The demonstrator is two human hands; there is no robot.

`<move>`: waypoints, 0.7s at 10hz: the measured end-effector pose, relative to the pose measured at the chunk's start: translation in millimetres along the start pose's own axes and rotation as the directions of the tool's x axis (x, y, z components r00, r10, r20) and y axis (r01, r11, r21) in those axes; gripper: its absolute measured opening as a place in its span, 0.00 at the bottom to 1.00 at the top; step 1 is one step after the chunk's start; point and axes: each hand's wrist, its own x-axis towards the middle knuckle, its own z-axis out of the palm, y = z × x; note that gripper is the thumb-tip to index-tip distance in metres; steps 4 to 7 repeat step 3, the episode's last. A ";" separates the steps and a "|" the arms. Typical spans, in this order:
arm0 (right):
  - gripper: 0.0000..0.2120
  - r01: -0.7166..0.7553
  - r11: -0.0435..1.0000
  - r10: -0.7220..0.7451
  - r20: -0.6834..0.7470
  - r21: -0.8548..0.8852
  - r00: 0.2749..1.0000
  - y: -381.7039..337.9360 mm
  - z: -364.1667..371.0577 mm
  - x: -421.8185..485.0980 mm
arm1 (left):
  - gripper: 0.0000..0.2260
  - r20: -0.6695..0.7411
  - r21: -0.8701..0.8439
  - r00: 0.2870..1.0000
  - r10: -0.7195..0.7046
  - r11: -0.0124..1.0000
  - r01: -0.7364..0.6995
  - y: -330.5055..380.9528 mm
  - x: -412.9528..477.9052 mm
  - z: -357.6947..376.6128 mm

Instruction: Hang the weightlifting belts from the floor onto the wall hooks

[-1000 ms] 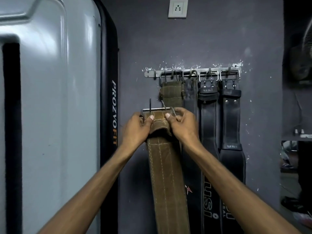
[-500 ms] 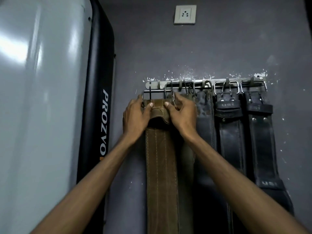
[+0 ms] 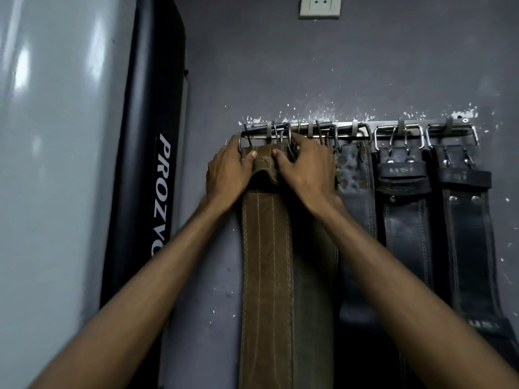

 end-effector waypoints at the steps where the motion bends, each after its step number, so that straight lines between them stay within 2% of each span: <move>1: 0.22 -0.034 0.999 0.034 0.041 0.014 0.999 3.5 -5.4 -9.9 | 0.23 0.023 0.076 1.000 0.021 0.997 -0.023 -0.6 -8.1 -5.8; 2: 0.19 -0.050 0.998 0.046 0.096 0.036 0.994 -4.6 -21.1 -22.3 | 0.22 0.085 0.102 0.996 -0.007 0.995 -0.002 3.7 -23.4 -18.9; 3: 0.18 -0.076 0.997 0.072 0.129 0.025 0.989 -10.9 -36.1 -32.9 | 0.26 0.095 0.097 0.993 -0.062 0.994 0.053 9.1 -37.1 -36.8; 7: 0.18 -0.076 0.997 0.072 0.129 0.025 0.989 -10.9 -36.1 -32.9 | 0.26 0.095 0.097 0.993 -0.062 0.994 0.053 9.1 -37.1 -36.8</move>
